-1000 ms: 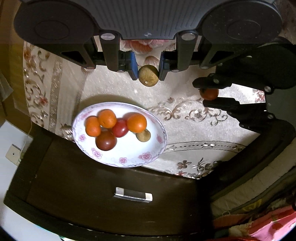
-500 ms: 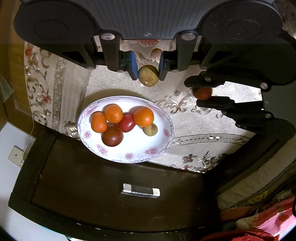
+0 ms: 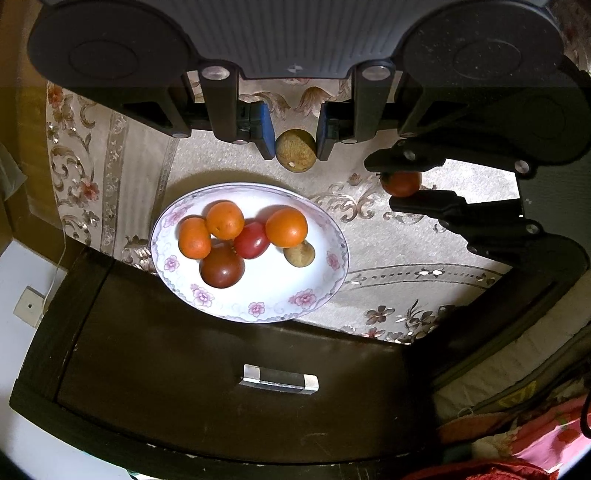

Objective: Organize fruits
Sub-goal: 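Carry the cherry tomato with the left tool while the right tool carries the kiwi to the plate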

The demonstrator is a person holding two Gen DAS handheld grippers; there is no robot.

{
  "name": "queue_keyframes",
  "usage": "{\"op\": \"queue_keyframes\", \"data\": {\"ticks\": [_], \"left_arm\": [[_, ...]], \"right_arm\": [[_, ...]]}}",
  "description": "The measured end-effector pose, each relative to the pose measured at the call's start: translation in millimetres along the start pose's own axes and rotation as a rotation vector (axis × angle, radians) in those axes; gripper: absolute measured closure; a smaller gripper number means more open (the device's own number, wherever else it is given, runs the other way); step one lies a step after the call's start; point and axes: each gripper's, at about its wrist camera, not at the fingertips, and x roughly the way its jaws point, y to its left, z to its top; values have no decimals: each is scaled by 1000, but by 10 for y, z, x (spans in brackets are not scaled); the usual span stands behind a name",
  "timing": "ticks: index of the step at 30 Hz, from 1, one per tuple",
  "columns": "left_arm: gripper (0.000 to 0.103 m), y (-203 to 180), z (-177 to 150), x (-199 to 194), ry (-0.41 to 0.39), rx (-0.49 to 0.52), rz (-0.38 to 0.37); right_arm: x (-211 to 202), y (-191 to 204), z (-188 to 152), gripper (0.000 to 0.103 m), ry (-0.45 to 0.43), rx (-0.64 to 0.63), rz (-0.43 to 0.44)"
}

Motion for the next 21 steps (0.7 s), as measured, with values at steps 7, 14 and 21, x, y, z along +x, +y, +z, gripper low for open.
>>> {"op": "queue_keyframes", "data": {"ticks": [7,14,21], "left_arm": [[69,9,28,5,-7,3,7],[69,11,40,14,-11,6,11],[69,9,51,14,-14,14,18]], "right_arm": [[0,-9,27,82,-9,3,-5],[14,-21,45,82,-14,5,-7],[17,-23,54,81,-15,2,-9]]}}
